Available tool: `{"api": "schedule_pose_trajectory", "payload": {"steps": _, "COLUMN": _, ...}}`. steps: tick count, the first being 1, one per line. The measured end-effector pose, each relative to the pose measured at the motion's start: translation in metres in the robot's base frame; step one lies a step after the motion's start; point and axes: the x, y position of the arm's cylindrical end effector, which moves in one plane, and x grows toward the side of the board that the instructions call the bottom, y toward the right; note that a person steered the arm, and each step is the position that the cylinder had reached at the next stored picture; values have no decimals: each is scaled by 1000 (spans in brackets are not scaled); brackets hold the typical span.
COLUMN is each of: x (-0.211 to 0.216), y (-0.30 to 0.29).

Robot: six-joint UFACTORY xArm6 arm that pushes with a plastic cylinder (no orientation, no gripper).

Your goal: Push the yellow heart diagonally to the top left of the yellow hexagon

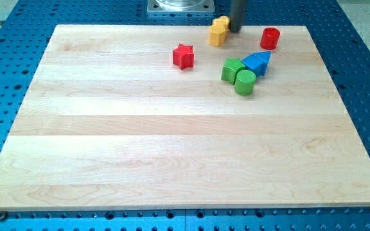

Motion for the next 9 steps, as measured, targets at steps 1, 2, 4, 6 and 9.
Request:
{"api": "schedule_pose_trajectory", "payload": {"steps": 1, "x": 60, "y": -73}}
{"api": "schedule_pose_trajectory", "payload": {"steps": 2, "x": 79, "y": -61}}
{"api": "schedule_pose_trajectory", "payload": {"steps": 4, "x": 20, "y": 23}}
{"api": "schedule_pose_trajectory", "payload": {"steps": 6, "x": -8, "y": 21}}
{"api": "schedule_pose_trajectory", "payload": {"steps": 9, "x": -7, "y": -32}}
